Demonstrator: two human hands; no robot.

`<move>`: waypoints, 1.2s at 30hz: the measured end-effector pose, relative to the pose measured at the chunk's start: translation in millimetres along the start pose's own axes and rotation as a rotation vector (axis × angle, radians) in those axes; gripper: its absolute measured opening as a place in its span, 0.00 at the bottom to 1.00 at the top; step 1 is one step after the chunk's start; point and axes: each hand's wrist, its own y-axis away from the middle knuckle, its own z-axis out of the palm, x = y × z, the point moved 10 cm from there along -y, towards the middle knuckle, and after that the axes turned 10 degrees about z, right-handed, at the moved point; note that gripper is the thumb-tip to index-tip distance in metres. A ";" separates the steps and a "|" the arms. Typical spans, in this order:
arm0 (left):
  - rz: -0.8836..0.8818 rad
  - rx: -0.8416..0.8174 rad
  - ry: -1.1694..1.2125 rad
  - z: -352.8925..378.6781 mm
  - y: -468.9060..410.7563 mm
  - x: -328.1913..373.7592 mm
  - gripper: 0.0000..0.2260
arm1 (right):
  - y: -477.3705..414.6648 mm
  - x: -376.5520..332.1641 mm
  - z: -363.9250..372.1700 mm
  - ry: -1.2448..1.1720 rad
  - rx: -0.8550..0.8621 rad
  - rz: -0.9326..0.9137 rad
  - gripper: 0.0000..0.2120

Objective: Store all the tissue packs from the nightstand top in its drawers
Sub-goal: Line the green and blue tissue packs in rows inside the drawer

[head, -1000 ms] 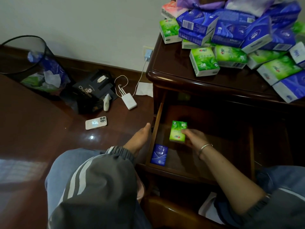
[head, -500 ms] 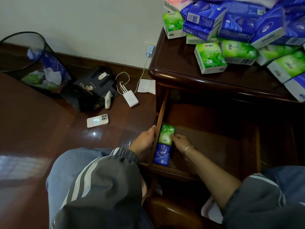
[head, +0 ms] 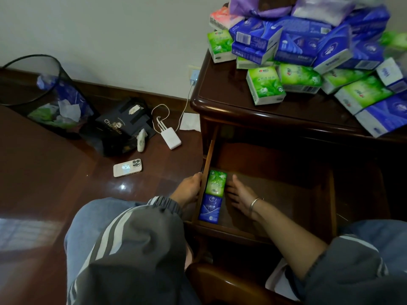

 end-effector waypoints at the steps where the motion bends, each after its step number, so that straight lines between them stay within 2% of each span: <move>1: 0.013 0.015 -0.021 -0.9 0.6 1.6 0.16 | 9.3 -3.9 -4.1 0.047 0.036 -0.027 0.27; 4: 0.145 0.131 -0.200 -12.2 0.0 22.3 0.17 | 48.6 -20.6 -15.0 0.198 0.109 -0.144 0.20; 6: 0.284 0.299 -0.278 -26.5 5.5 51.1 0.14 | 85.3 -40.2 -24.3 0.357 0.151 -0.289 0.15; 9: 0.511 0.581 -0.224 -46.1 33.3 100.6 0.09 | 153.3 -77.9 -52.7 0.477 0.267 -0.570 0.10; 11: 0.678 0.746 -0.165 -54.8 61.5 133.7 0.08 | 208.0 -104.8 -84.9 0.452 0.426 -0.797 0.08; 13: 0.824 0.807 -0.137 -53.0 83.3 166.2 0.08 | 266.8 -127.6 -123.9 0.456 0.709 -1.043 0.09; 14: 0.891 0.807 -0.165 -47.3 91.4 183.0 0.08 | 291.3 -134.6 -142.1 0.484 0.866 -1.136 0.09; 16: 1.015 0.779 -0.263 -28.6 104.1 216.6 0.09 | 321.5 -146.3 -177.5 0.538 1.119 -1.209 0.11; 18: 1.122 0.726 -0.372 -1.9 115.0 246.2 0.09 | 323.0 -160.7 -205.3 0.626 1.219 -1.136 0.16; 22: 1.322 0.549 -0.716 74.2 129.7 285.3 0.10 | 287.8 -169.2 -219.4 0.905 1.220 -0.913 0.28; 25: 1.402 0.435 -0.886 122.5 129.6 299.2 0.10 | 274.5 -164.6 -217.5 1.004 1.235 -0.929 0.30; 31: 1.488 0.250 -1.075 202.9 115.1 317.5 0.12 | 288.1 -161.0 -219.0 0.936 1.219 -1.149 0.23; 33: 1.465 0.225 -1.149 226.9 105.3 318.9 0.15 | 295.0 -153.2 -226.1 0.895 1.224 -1.195 0.21; 36: 1.355 0.231 -1.351 256.7 84.2 309.2 0.20 | 311.0 -137.8 -249.9 0.688 1.251 -1.246 0.19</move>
